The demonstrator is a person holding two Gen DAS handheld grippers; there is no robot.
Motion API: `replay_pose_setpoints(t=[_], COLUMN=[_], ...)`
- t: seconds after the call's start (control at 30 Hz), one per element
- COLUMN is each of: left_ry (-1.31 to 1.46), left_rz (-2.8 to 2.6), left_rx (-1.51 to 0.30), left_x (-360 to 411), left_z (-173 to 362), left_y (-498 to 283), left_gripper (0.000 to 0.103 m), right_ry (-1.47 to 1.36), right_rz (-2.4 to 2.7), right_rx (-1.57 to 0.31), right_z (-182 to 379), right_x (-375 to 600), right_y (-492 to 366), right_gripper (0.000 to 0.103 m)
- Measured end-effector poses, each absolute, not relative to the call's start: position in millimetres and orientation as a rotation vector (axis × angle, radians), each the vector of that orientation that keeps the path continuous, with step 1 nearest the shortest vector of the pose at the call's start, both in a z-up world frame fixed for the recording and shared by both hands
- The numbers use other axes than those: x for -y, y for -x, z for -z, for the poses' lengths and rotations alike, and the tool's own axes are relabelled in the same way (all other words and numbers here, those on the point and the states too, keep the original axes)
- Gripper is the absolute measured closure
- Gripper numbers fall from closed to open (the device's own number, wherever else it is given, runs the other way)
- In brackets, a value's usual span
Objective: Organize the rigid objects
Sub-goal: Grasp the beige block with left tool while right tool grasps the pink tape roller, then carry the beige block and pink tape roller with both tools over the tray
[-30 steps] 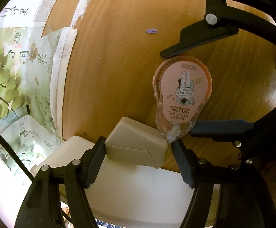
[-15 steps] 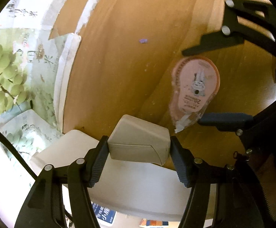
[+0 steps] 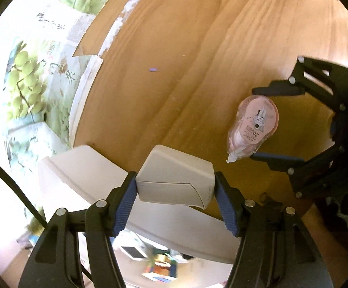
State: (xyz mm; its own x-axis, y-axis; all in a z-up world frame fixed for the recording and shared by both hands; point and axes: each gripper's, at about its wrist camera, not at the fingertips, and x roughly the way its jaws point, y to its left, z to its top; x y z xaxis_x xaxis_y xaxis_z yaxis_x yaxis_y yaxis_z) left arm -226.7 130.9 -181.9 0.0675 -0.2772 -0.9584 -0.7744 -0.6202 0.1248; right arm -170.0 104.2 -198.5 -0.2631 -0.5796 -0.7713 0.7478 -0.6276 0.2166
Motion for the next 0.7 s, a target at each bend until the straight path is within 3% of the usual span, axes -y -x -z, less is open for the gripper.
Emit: replay_pose_setpoints(t=[0.37,0.7], left_ry=[1.912,1.887], left_rz=[-1.748,-1.945], left_rx=[-0.898,-0.639], left_x=[-109.4,-125.8], left_z=[116.9,67.5], left_y=[230.1,181.3], left_gripper=[0.037,0.037], right_ry=[-1.199,-1.166], right_rz=[2.060,2.009], right_rx=[0.077,0.061], right_z=[196.9,167.4], right_x=[-150.0,-193.5], right_y=[157.9,153.1], right_gripper=[0.039,0.039])
